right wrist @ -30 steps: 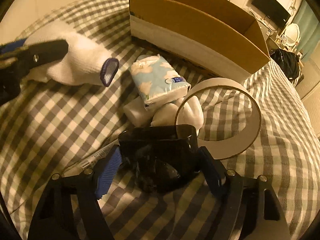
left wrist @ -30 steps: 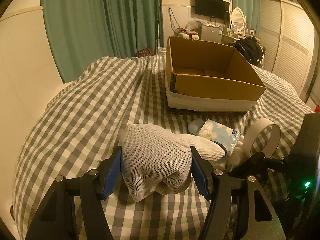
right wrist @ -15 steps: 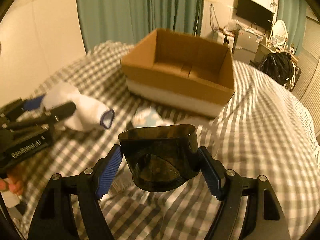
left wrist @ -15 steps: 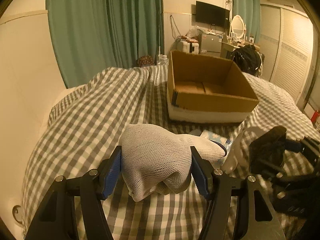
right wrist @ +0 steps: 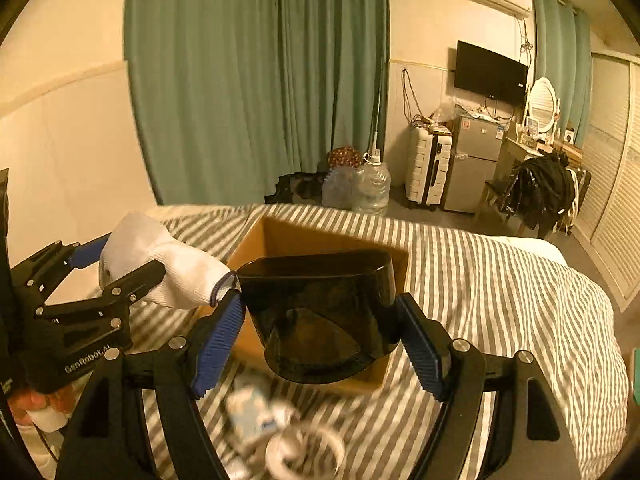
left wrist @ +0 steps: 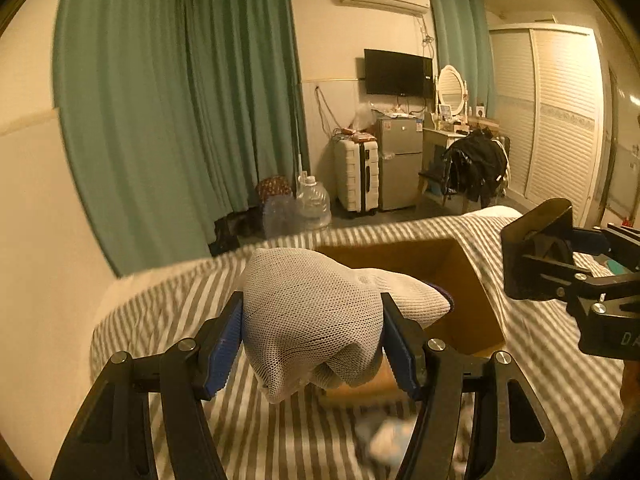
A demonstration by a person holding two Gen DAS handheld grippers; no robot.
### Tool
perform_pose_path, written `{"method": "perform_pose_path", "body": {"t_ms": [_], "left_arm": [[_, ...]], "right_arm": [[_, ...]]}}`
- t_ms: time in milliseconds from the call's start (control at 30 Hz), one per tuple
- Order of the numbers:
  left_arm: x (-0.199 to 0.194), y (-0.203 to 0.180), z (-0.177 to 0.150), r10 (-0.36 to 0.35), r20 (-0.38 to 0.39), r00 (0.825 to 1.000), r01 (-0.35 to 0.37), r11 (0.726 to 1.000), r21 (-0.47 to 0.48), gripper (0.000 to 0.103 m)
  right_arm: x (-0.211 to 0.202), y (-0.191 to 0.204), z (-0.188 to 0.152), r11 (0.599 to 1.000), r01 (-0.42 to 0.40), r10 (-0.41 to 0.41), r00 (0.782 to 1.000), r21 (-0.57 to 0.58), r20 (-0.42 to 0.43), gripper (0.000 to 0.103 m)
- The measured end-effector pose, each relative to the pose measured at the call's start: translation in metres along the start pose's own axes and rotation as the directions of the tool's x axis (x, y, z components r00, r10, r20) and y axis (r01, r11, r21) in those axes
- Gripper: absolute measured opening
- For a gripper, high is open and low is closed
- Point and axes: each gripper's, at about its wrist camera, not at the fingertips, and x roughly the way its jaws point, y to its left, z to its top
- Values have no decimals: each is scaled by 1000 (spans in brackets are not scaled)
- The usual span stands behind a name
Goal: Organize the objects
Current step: 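Carry the glove and black case into the box and open both grippers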
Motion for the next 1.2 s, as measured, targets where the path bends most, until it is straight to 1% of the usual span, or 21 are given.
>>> {"method": "perform_pose_path", "body": {"t_ms": [100,167,233,300,433,467,533,567,667,767,800,833,867,933,967,1067,1200], "left_arm": [[37,-6,26,-37,-28,999,37,999,17,66],[62,-10,37,-38,-47,998,39,999,28,66],[88,-14,42,-38,-69,997,41,998,37,66],[114,-19,39,-38,-102,994,43,998,50,66],[148,-31,17,-40,-179,983,55,995,83,66],[153,-34,13,-31,-184,982,49,994,95,66],[156,-43,7,7,-170,985,18,989,146,66],[156,-45,6,11,-168,986,15,988,156,66],[154,-47,6,-14,-163,987,39,988,150,66],[152,-50,5,-43,-176,983,68,987,143,66],[150,-52,4,-42,-175,984,69,986,151,69],[148,-53,4,-38,-171,985,66,985,158,72],[146,-54,3,-39,-164,986,66,985,161,74],[138,-53,5,-45,-146,988,68,986,152,95],[134,-51,6,-53,-137,989,72,987,141,98],[118,-43,9,-74,-122,990,86,991,100,98],[90,-24,12,-60,-112,992,64,997,35,99]], "right_arm": [[30,-16,24,999,-12,13,999,34,-29,76],[54,-30,36,998,-24,28,998,63,-62,76],[78,-43,42,996,-19,27,996,85,-89,76],[93,-51,44,996,-8,18,994,87,-110,76],[128,-66,37,995,1,16,987,104,-162,76],[135,-68,34,994,0,19,985,110,-173,76],[146,-69,26,995,-5,26,980,104,-198,76],[150,-68,22,995,-5,25,978,98,-208,76],[157,-67,13,996,-7,27,975,93,-220,76],[156,-70,11,993,-9,33,980,118,-198,77],[155,-72,12,991,-13,39,982,136,-187,82],[151,-74,13,987,-23,51,984,159,-173,93],[148,-77,15,983,-29,58,985,179,-161,99],[138,-80,21,978,-23,54,988,206,-144,101],[131,-82,24,977,-24,53,990,212,-133,101],[106,-77,31,979,-15,33,996,204,-88,101],[67,-67,38,989,17,-14,1000,150,-23,101]]}}
